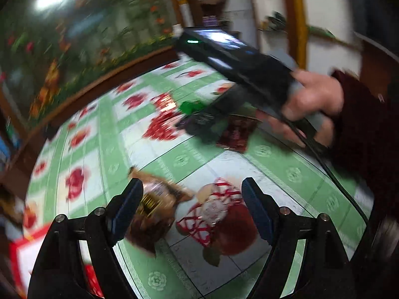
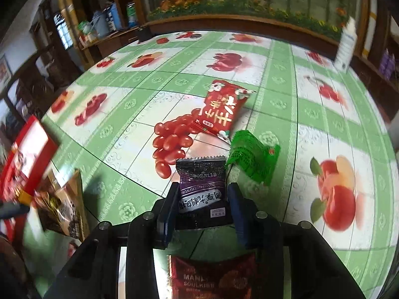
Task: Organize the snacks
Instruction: 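Grasp the white-red patterned packet with the left tool while the right tool grasps a dark packet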
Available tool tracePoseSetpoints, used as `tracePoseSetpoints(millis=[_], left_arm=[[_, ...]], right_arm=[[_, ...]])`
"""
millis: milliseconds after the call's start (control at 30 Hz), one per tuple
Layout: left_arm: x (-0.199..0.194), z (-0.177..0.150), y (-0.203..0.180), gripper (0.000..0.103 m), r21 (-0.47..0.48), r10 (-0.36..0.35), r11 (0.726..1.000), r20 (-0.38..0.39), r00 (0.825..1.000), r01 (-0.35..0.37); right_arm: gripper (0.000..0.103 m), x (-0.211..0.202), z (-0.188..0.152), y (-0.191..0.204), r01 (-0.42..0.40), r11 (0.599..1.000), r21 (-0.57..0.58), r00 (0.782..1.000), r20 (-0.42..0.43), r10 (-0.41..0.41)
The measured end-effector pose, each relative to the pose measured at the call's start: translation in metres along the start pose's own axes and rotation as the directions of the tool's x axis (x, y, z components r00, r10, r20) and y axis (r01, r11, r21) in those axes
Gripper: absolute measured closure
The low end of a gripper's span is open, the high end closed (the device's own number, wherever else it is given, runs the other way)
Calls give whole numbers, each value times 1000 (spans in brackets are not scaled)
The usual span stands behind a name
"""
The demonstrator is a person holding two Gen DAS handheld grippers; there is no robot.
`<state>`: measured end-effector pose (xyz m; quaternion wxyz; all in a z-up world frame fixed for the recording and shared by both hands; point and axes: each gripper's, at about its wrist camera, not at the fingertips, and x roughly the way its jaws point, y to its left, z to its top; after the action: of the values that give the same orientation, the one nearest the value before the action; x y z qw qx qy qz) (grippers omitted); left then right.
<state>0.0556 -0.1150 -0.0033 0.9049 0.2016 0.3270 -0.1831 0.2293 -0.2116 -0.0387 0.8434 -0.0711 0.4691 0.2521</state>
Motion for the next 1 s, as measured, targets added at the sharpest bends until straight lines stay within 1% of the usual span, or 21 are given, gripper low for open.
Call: tracePoseSetpoints(millis=[67, 133, 200, 233, 300, 367, 433, 500, 567, 633, 667, 700, 733, 767, 833, 900, 1000], left_arm=[[3, -2, -10, 22, 109, -45, 993, -14, 999, 46], [11, -7, -20, 22, 228, -73, 970, -45, 996, 81], [20, -12, -25, 22, 301, -65, 950, -84, 994, 87], [26, -12, -24, 22, 320, -51, 944, -106, 993, 83], [37, -11, -18, 22, 316, -55, 944, -144, 988, 99], [44, -8, -6, 22, 278, -93, 951, -171, 981, 139], [49, -6, 0, 22, 257, -111, 953, -192, 975, 159], [52, -4, 5, 22, 258, -113, 952, -197, 974, 162], [53, -4, 7, 23, 253, -134, 950, -199, 971, 183], [56, -2, 6, 33, 236, -165, 949, -199, 966, 211], [57, -2, 5, 47, 233, -175, 947, -199, 964, 220], [57, -2, 4, 67, 218, -205, 943, -210, 956, 250], [53, -1, 1, 72, 187, -249, 938, -221, 943, 291], [52, -2, 0, 72, 174, -261, 938, -218, 941, 300], [49, -6, -2, 72, 176, -253, 941, -206, 945, 290], [46, -9, -2, 73, 151, -255, 946, -202, 946, 288], [39, -14, -7, 76, 121, -234, 959, -179, 955, 258]], right_arm=[[63, -5, 1, -12, -44, 995, 90, 999, 0, 44], [63, -11, 1, -26, -90, 980, 179, 996, 9, 90], [63, -15, 2, -34, -118, 968, 224, 993, 24, 115], [63, -19, 2, -38, -139, 960, 244, 990, 36, 134], [63, -24, 2, -43, -179, 944, 278, 984, 56, 170], [63, -27, 2, -47, -197, 932, 305, 980, 68, 184], [63, -27, 3, -51, -193, 925, 327, 981, 67, 181], [63, -26, 3, -55, -190, 917, 352, 982, 64, 179], [63, -27, 2, -59, -194, 909, 368, 981, 63, 184], [63, -29, 1, -59, -196, 907, 374, 981, 70, 183], [63, -29, 1, -59, -199, 906, 374, 980, 73, 185], [63, -30, 2, -59, -205, 905, 373, 979, 78, 190], [63, -31, 1, -59, -206, 904, 374, 978, 81, 190], [63, -32, 1, -59, -206, 904, 374, 979, 83, 188], [63, -33, 2, -59, -205, 904, 376, 979, 88, 186], [63, -33, 1, -61, -206, 900, 384, 978, 91, 186], [63, -34, 1, -61, -204, 901, 383, 979, 94, 181]])
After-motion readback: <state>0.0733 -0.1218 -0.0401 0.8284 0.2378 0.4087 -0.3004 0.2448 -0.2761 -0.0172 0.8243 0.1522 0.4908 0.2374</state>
